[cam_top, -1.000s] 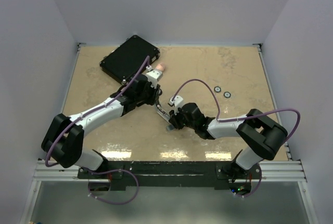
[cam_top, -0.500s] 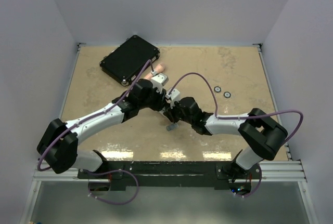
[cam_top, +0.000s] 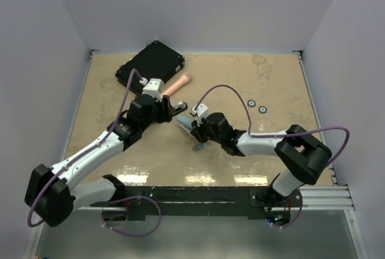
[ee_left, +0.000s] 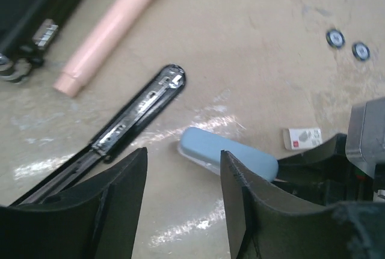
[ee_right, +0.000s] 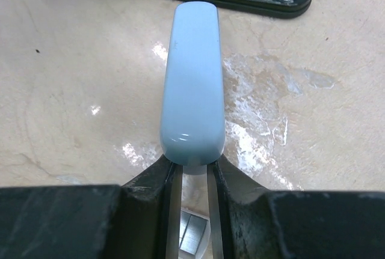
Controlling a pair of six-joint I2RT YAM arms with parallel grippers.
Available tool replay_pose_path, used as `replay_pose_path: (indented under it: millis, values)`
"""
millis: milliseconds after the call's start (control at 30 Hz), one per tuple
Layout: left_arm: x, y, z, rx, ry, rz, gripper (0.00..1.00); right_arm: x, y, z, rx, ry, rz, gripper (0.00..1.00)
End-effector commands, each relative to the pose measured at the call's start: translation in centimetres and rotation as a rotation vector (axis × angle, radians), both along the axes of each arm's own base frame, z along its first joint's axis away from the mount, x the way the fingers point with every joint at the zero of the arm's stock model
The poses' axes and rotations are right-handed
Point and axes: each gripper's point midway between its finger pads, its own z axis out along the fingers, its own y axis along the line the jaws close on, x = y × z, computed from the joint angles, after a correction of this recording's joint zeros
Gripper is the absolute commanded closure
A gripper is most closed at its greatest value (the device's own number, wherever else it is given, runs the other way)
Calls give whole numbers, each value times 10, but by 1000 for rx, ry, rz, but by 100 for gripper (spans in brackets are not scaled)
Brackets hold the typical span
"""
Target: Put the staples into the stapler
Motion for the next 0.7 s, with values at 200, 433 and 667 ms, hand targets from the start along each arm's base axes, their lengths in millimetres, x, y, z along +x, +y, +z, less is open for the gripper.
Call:
replay_pose_path:
  millis: [200,433,667]
  values:
    - [-9,82,43,-57,-223,311,36,-5,-6,-22,-72,85,-27,81]
    - [-22,115,58,-34,-327,404,31,-20,-16,-17,-122,189,-47,57]
    - [-23,127,69,22,-381,428,28,-24,-22,11,-163,238,-73,39]
